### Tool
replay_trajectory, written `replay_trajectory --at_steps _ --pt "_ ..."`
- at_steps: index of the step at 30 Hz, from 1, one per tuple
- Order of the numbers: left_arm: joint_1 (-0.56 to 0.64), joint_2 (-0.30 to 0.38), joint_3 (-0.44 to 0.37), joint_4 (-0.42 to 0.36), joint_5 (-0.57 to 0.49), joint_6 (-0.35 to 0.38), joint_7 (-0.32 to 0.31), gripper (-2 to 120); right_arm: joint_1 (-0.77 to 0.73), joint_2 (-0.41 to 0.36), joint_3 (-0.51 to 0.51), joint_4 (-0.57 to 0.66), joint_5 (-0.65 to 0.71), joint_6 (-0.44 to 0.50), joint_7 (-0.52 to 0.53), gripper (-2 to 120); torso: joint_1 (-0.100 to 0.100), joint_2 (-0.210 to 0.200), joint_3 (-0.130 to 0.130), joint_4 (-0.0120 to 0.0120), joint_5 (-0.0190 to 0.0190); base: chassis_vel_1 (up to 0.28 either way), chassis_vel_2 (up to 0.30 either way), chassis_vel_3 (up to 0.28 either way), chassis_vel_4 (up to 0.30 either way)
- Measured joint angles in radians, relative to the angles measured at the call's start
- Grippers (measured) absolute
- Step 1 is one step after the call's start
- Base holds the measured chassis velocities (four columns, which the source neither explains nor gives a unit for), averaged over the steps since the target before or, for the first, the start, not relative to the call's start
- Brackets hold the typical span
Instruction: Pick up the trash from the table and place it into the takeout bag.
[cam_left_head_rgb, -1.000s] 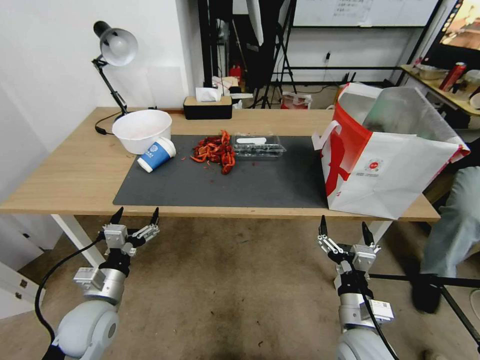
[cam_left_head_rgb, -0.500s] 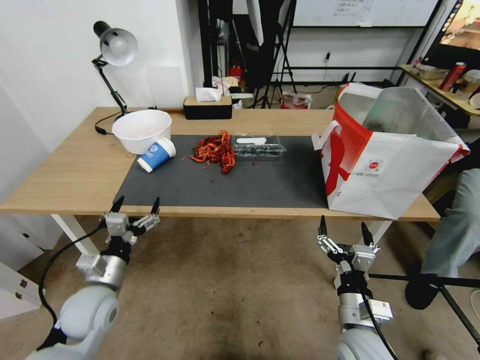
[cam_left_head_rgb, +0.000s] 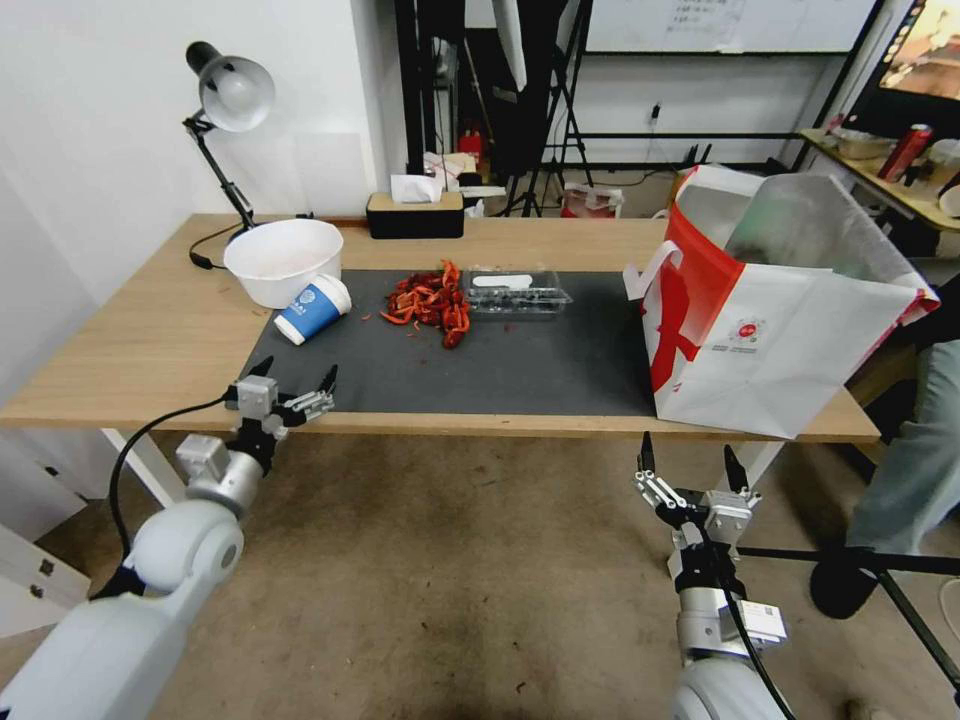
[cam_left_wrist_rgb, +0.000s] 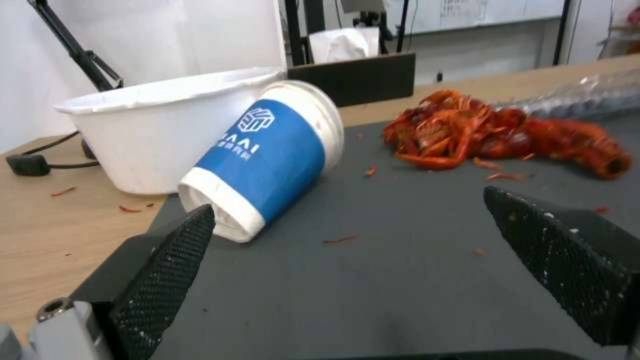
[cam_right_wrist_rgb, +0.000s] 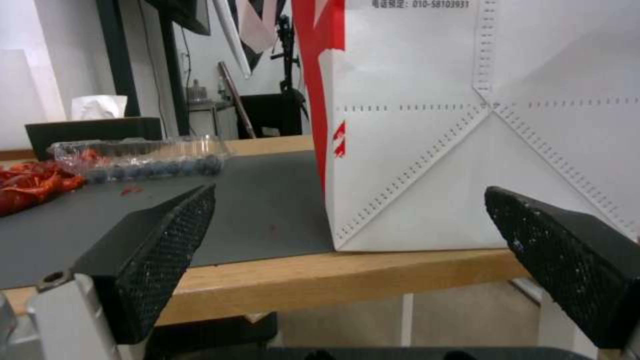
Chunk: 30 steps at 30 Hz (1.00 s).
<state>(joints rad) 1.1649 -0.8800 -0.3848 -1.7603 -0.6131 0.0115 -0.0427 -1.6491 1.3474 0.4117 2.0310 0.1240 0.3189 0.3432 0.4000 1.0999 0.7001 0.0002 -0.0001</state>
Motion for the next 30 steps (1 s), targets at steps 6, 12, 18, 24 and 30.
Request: replay_trajectory --at_steps 6,12,18,24,30 --pt "-0.091 0.038 0.028 0.051 -0.015 0.046 0.018 100 0.007 0.0 -0.002 -0.005 0.0 0.0 0.0 100 0.0 0.0 0.0 -0.0004 -0.0001 0.0 0.0 0.0 0.0" --pt "-0.205 0.088 0.07 0.12 -0.061 0.124 0.056 100 0.019 0.001 -0.005 -0.016 0.0 -0.002 -0.001 100 0.0 0.0 0.0 -0.0003 0.0 0.0 0.0 0.0 0.0" --pt "-0.312 0.116 0.126 0.213 -0.089 0.18 0.12 100 0.027 0.005 -0.007 -0.023 0.0 -0.004 -0.001 100 0.0 0.0 0.0 -0.0001 0.0 0.0 0.0 0.0 0.0" --pt "-0.425 0.122 0.216 0.327 -0.077 0.189 0.171 100 0.03 0.006 -0.007 -0.026 -0.002 -0.006 -0.002 100 0.0 0.0 0.0 -0.0003 0.0 0.0 0.0 0.0 0.0" --pt "-0.499 0.119 0.299 0.393 -0.066 0.19 0.194 100 0.031 0.007 -0.005 -0.027 -0.003 -0.007 -0.002 100 0.0 0.0 0.0 -0.0002 0.0001 0.0 0.0 0.0 0.0"
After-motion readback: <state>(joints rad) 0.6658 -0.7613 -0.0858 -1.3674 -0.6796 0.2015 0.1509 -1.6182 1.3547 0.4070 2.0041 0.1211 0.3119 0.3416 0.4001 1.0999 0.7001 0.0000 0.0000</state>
